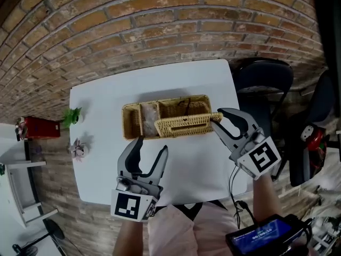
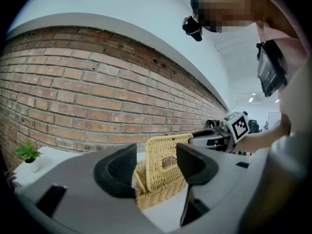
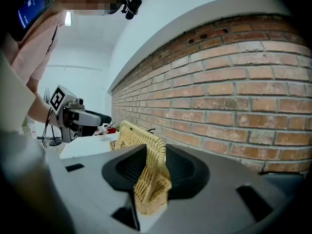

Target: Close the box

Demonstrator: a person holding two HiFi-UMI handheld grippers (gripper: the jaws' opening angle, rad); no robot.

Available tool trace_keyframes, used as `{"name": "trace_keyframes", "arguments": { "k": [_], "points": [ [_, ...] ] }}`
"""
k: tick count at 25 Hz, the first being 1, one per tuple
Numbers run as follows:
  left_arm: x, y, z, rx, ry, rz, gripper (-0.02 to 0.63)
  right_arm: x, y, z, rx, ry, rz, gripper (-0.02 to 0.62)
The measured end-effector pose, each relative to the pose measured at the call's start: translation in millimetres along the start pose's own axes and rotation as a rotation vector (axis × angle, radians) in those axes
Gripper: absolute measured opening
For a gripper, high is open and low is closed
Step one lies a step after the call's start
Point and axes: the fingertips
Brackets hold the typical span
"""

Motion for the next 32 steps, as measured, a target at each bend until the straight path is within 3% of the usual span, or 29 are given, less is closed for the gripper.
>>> {"name": "trace_keyframes", "arguments": {
  "k": [19, 32],
  "points": [
    [30.2, -8.7, -10.3, 0.019, 0.044, 0.024, 0.261, -27.6, -55.4, -36.1, 0.084, -0.113, 0.013, 0.160],
    [39.6, -13.0, -13.2, 0.029, 0.076, 0.032, 0.261, -33.7, -74.4, -68.6, 0.159, -0.082, -0.052, 0.172]
  ]
}}
Point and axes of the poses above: the fingertips, and each gripper's own axes: y backward along the fingers, x to its left, z out of its top, and after that the axes turned 15 degrees about -z, right-handed
